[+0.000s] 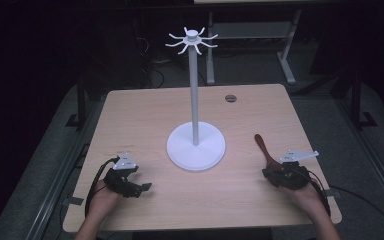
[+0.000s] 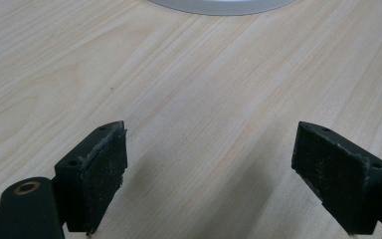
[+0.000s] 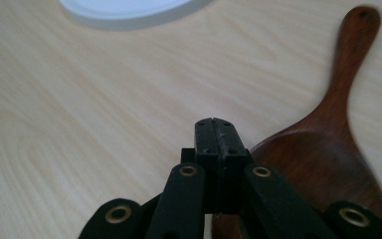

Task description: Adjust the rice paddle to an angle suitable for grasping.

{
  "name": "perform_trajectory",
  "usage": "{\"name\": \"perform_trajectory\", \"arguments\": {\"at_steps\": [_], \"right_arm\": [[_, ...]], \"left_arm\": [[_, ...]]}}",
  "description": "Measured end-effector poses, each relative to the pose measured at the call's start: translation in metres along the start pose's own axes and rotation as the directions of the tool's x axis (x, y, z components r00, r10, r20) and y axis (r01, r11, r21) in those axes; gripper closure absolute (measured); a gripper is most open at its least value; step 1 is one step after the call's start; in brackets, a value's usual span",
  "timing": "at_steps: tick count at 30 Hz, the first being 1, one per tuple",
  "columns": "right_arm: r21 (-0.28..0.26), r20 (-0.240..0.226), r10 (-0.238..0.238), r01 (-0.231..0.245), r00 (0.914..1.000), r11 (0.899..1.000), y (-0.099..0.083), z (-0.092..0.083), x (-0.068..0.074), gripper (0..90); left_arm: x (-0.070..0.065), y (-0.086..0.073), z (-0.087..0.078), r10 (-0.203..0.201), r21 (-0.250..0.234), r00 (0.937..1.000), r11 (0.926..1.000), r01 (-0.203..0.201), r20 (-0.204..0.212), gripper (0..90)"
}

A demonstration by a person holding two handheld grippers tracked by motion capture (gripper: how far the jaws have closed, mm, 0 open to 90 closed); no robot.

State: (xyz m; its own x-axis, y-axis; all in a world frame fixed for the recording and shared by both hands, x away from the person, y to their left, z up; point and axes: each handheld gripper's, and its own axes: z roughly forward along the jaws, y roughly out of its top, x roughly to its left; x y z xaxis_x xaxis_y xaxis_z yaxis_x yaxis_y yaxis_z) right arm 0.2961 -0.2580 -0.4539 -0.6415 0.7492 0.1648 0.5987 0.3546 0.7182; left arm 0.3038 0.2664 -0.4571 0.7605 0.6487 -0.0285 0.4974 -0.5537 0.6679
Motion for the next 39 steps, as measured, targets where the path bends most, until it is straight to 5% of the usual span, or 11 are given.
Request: {"name": "perform_trajectory", "arguments": {"at_steps": [21,29,39], "right_arm": [[-0.115,0.152,0.105,-0.087,0.9828,0.989,0.054,0.019,-0.065,89.5],[-0.046,0.219,0.117,-0.110,0.9686,0.993,0.063,0.050,-0.080,89.1],[0.012,0.237,0.097,-0.103,0.9666,0.995,0.056,0.057,-0.079,89.1]], "left_arm": [[-0.001,0.000,0.001,-0.004,0.004,1.0000,1.0000,0.004,0.000,13.9],[0.000,0.000,0.001,-0.001,0.004,1.0000,1.0000,0.001,0.003,13.9],[-0.002,0.001,0.002,0.000,0.005,1.0000,1.0000,0.000,0.008,13.9]]}}
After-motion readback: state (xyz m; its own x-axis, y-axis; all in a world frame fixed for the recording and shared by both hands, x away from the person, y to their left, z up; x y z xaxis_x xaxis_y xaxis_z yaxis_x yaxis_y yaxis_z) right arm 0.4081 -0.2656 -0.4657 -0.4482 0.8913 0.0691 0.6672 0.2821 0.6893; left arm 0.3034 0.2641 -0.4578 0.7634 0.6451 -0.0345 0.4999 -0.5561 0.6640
